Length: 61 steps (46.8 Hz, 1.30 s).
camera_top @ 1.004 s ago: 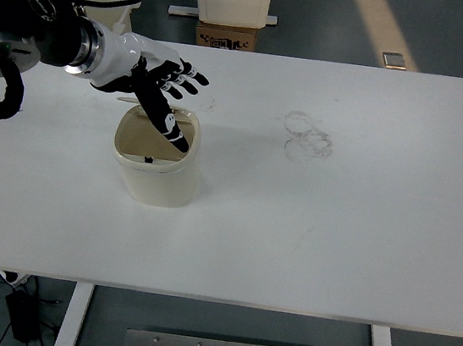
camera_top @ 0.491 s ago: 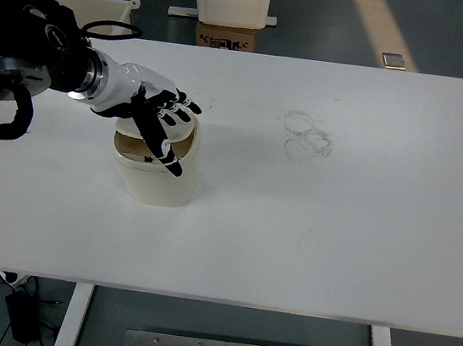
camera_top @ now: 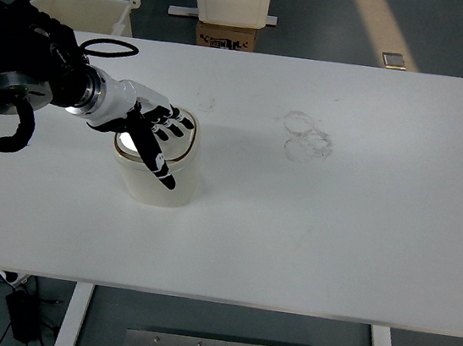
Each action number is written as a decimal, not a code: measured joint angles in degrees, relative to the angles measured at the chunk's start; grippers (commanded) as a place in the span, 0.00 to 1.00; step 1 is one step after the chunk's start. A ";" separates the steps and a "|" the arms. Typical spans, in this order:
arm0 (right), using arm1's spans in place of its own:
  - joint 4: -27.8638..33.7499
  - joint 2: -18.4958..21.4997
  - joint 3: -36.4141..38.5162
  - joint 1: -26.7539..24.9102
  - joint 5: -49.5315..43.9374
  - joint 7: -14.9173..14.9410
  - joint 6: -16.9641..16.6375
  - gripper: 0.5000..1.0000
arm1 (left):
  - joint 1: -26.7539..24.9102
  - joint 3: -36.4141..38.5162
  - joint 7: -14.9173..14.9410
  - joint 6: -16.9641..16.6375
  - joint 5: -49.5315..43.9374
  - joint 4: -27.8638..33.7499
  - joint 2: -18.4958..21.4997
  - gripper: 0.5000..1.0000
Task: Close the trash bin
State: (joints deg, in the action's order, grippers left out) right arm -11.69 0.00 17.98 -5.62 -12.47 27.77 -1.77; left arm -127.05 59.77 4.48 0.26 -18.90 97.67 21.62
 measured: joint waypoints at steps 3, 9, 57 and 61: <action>0.00 0.00 0.00 0.00 0.00 0.00 0.00 0.98 | 0.04 0.00 -0.05 -0.13 0.00 0.00 0.00 1.00; 0.00 0.00 0.00 0.00 0.00 0.00 0.00 0.98 | 0.30 0.00 -0.08 -0.17 0.00 0.01 0.00 1.00; 0.00 0.00 0.03 -0.01 -0.01 0.00 0.01 0.98 | -5.80 -0.91 -0.18 1.91 -0.25 -2.33 1.99 1.00; 0.00 0.00 0.03 -0.01 -0.01 0.00 0.00 0.98 | -5.89 -2.56 -0.19 2.02 -0.26 -3.74 2.90 1.00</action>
State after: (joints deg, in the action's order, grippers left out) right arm -11.69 0.00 18.02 -5.63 -12.48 27.77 -1.78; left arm -132.95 57.21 4.29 2.28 -19.15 93.93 24.52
